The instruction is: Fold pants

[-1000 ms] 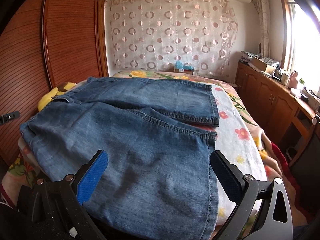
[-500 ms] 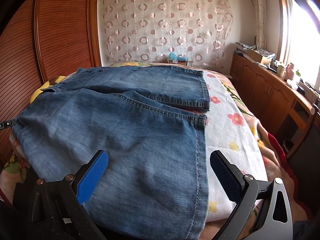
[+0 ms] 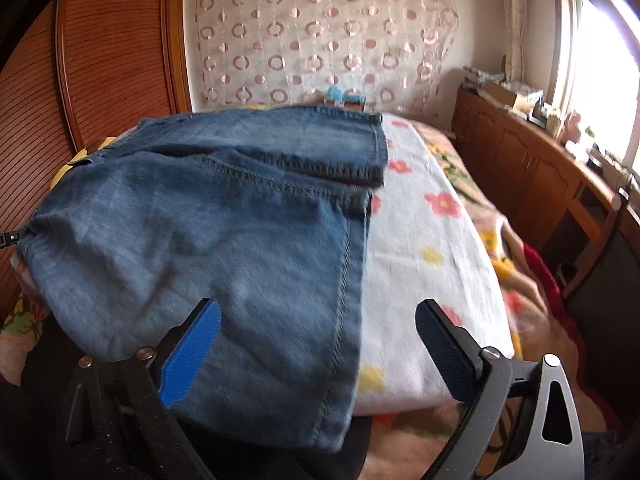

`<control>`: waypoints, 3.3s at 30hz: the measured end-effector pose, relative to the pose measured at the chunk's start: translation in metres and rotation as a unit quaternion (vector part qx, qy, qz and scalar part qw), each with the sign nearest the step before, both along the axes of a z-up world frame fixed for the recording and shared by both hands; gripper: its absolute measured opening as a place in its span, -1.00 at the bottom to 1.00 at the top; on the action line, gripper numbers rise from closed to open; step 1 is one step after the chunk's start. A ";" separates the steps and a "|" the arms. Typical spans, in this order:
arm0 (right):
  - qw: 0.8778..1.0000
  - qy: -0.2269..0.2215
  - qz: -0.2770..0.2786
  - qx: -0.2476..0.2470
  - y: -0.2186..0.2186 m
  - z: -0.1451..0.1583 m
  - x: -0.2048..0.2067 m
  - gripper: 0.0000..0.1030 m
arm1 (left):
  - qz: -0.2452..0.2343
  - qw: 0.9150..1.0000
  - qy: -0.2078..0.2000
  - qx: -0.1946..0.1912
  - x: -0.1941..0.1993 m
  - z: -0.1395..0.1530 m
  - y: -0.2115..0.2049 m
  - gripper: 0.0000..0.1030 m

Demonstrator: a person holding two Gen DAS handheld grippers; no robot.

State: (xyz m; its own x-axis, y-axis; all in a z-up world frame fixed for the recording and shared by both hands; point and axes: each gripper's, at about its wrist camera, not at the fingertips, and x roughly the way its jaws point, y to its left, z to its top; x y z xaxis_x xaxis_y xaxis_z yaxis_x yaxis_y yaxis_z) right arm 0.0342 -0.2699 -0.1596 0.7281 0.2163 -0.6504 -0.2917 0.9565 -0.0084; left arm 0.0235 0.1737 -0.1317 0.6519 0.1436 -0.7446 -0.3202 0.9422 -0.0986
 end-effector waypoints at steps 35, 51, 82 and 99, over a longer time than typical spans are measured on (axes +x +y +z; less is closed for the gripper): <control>0.997 0.061 0.049 0.001 -0.001 0.006 0.005 -0.68 | -0.095 0.982 -0.146 0.073 0.034 0.118 -0.052 -0.82; 0.994 -0.069 0.087 0.020 -0.005 0.115 0.052 -0.78 | -0.108 0.969 -0.203 0.087 0.091 0.172 -0.060 -0.82; 0.996 0.030 0.069 0.037 0.022 0.047 0.216 -0.77 | -0.118 0.979 -0.123 0.108 0.209 0.110 -0.045 -0.82; 0.998 0.005 0.025 0.053 -0.026 0.063 0.162 -0.08 | -0.112 0.984 -0.098 0.101 0.236 0.095 -0.036 -0.82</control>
State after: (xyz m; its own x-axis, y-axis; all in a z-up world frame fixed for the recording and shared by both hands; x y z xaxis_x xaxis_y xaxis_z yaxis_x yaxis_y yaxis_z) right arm 0.1964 -0.2963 -0.0968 0.7086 0.3211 -0.6283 -0.3395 0.9358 0.0954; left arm 0.2592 0.1381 -0.0370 0.8122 0.1111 -0.5727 -0.0952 0.9938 0.0579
